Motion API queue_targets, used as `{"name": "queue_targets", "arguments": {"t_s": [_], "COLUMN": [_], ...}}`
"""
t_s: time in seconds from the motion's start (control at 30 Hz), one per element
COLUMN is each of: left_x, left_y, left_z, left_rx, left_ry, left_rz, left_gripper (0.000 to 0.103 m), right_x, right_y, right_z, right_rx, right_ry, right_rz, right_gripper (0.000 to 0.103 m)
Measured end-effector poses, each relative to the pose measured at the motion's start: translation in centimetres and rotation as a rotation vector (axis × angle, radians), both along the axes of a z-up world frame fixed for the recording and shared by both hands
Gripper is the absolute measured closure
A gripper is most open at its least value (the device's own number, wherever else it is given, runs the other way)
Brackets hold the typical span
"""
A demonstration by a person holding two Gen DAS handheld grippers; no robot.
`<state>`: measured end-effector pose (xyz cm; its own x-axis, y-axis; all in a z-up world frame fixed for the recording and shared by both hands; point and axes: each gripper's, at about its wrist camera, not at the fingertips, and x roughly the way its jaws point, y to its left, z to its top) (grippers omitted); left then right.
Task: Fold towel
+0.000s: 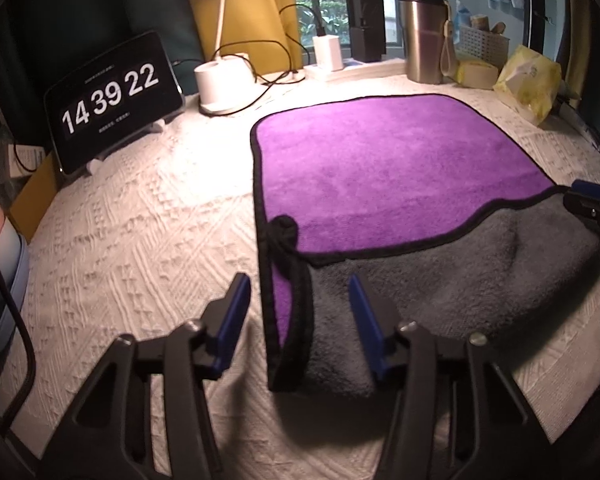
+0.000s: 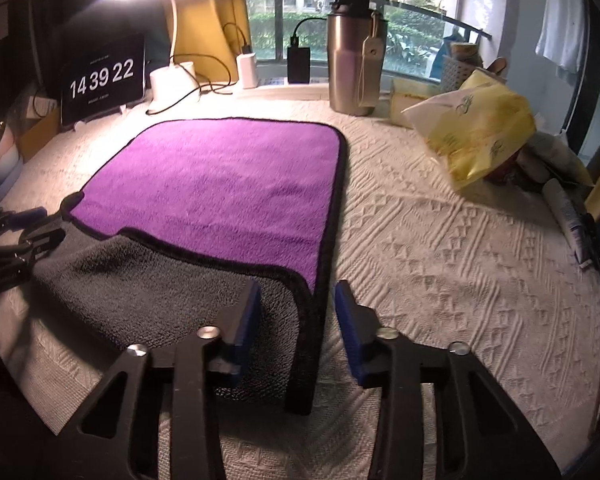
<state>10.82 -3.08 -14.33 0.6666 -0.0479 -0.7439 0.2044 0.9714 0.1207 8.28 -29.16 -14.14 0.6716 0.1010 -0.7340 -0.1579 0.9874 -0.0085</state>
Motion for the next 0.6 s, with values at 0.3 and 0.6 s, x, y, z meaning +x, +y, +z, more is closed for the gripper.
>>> {"name": "queue_targets", "arguments": {"t_s": [0.3,0.6], "left_x": [-0.7,-1.0], "left_y": [0.2,0.4], "left_z": [0.0,1.1], "left_rx": [-0.062,-0.084], "left_ry": [-0.011,-0.032], "left_rz": [-0.034,-0.012], "left_gripper": [0.077,0.094], "right_x": [-0.9,-1.9], "right_y": [0.9,1.4], "right_z": [0.3,1.8], "right_rx": [-0.070,-0.094], "right_ry": [-0.045,-0.131], "right_rz": [0.029,0.020], "right_gripper": [0.090,0.096]}}
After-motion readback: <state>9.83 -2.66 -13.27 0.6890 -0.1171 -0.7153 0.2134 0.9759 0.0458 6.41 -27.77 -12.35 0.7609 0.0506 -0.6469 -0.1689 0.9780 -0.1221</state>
